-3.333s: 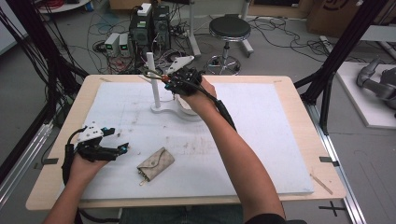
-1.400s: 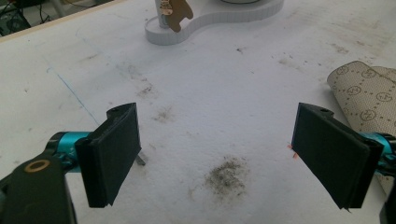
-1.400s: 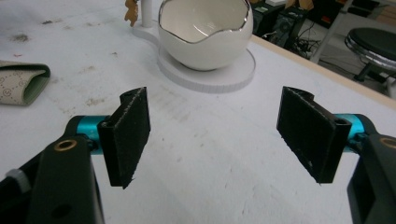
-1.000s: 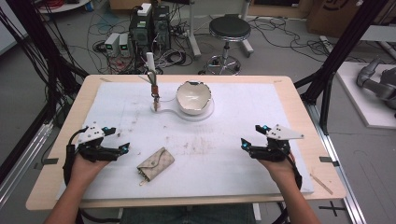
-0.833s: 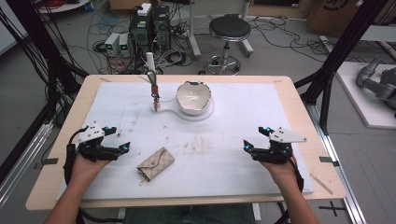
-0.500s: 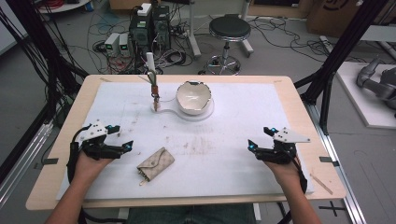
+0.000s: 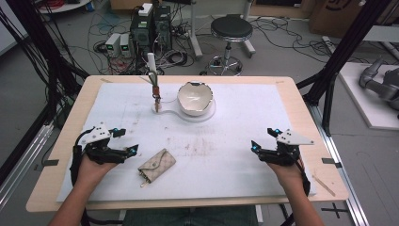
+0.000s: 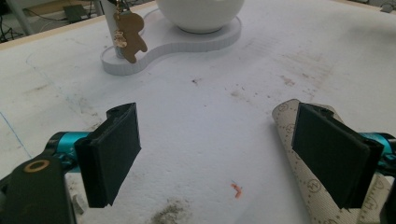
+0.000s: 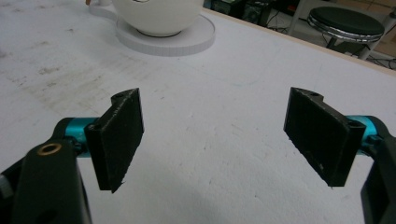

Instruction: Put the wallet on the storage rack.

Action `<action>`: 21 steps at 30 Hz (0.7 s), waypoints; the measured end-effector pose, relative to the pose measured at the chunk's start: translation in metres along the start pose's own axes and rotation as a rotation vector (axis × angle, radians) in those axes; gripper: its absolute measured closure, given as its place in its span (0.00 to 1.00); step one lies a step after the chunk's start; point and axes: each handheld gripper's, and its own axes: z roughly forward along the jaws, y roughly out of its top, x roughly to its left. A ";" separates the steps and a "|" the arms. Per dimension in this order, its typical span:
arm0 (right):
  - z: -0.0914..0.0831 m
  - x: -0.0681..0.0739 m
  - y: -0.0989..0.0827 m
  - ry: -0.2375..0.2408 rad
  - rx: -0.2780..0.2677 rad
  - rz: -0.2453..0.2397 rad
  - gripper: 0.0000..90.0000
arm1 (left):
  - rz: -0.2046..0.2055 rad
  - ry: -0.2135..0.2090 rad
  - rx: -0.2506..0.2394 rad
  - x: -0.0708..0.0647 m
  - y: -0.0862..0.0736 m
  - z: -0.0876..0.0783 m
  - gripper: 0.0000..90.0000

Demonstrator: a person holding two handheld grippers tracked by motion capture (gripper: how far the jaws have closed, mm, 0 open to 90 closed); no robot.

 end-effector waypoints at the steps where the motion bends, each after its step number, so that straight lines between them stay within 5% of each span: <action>1: 0.001 0.000 0.000 0.003 -0.006 0.004 0.23 | -0.001 -0.002 0.002 -0.002 0.000 -0.001 0.17; 21: 0.019 -0.001 0.003 -0.001 0.027 -0.016 0.23 | 0.018 -0.086 0.036 -0.038 0.005 0.000 0.17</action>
